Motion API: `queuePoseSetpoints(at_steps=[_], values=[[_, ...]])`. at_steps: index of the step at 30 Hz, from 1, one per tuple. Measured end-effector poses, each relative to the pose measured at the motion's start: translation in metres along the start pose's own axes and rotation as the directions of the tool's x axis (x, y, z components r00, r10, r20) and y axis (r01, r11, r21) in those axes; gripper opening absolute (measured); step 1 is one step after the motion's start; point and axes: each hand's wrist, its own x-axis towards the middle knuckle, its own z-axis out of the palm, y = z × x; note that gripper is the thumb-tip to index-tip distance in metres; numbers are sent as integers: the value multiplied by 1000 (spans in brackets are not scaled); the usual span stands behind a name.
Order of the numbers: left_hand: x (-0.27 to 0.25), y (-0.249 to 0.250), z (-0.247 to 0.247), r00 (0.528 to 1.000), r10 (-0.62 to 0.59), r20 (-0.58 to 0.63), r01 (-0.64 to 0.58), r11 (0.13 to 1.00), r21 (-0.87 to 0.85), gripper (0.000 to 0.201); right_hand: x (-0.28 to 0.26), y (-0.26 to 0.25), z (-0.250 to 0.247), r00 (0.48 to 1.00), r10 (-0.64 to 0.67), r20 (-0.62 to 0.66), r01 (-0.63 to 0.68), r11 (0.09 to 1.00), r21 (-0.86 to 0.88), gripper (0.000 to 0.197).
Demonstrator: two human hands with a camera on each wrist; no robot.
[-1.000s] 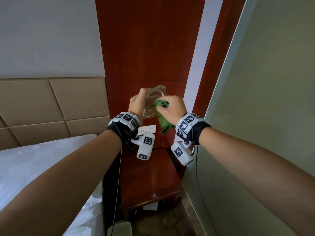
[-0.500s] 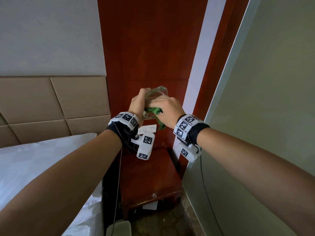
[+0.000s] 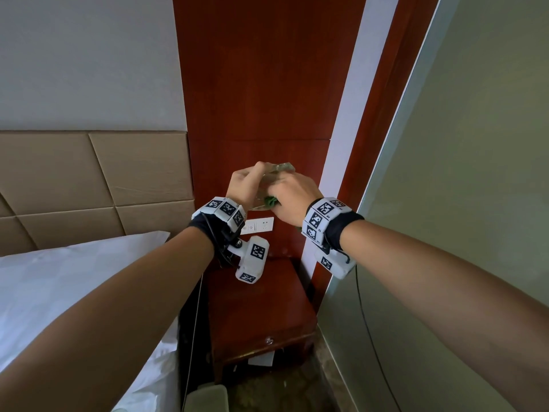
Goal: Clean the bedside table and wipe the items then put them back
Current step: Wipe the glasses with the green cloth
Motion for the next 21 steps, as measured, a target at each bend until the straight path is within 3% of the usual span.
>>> queuePoseSetpoints(at_steps=[2, 5, 9, 15, 18, 21], values=[[2, 2, -4, 999, -47, 11, 47, 999, -10, 34, -4, 5, 6, 993, 110, -42, -108, 993, 38, 15], [1, 4, -11, 991, -135, 17, 136, 987, -80, 43, -9, 15, 8, 938, 293, -184, -245, 938, 245, 21], [-2, 1, -14, 982, -178, 58, 185, 968, -170, 53, -5, 16, 5, 933, 236, -273, -145, 937, 318, 29], [-10, 5, -2, 993, -114, -40, 104, 977, -188, 41, -1, 8, 10, 973, 168, -161, -155, 984, 88, 24], [-11, 6, 4, 993, -83, -85, 64, 978, -197, 34, 0, -3, 11, 974, 190, -122, -177, 977, 116, 21], [-12, 5, 6, 992, -73, -107, 54, 983, -175, 28, 2, -8, 6, 955, 293, -34, -277, 931, 236, 23]])
